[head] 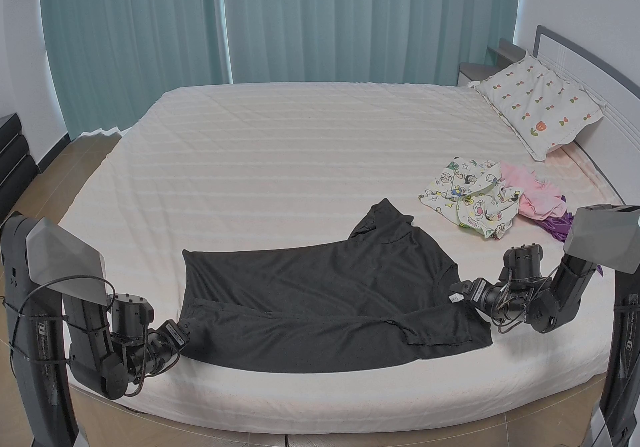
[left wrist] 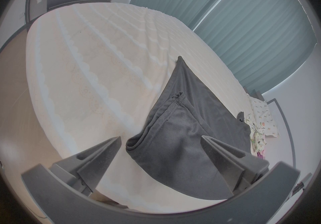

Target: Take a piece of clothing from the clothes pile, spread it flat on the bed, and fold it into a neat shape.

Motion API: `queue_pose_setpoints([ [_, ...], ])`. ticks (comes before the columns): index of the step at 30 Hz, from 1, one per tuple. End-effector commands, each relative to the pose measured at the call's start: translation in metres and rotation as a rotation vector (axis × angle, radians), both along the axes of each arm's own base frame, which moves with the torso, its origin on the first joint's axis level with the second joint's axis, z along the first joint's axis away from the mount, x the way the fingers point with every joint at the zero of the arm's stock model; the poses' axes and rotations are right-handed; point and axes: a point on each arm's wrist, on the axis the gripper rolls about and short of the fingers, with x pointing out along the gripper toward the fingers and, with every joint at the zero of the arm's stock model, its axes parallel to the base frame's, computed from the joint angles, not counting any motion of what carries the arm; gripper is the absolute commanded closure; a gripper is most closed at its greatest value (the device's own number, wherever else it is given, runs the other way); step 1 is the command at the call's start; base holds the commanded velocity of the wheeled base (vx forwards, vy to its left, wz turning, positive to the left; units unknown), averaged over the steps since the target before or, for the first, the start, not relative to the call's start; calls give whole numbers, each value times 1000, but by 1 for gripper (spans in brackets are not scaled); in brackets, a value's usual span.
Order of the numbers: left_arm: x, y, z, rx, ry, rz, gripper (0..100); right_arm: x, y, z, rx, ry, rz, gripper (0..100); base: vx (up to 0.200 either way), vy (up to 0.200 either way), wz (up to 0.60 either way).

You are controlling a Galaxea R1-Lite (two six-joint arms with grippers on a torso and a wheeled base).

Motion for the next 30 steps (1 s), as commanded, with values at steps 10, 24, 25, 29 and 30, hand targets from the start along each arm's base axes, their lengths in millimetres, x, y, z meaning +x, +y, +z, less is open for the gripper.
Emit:
queue_pose_setpoints([
  [10, -21, 0, -13, 129, 103, 35, 100, -2, -3, 2, 0, 2, -9, 0, 0, 0, 0],
  [24, -29, 0, -15, 145, 137, 23, 100, -3, -3, 1, 0, 7, -9, 0, 0, 0, 0],
  [25, -29, 0, -14, 154, 135, 16, 0, -3, -3, 1, 0, 7, -9, 0, 0, 0, 0],
  [29, -30, 1, -14, 155, 137, 19, 0, -5, -4, 1, -1, 10, -9, 0, 0, 0, 0],
  [30, -30, 2, -13, 155, 134, 20, 0, -5, -4, 3, 0, 5, -9, 0, 0, 0, 0],
])
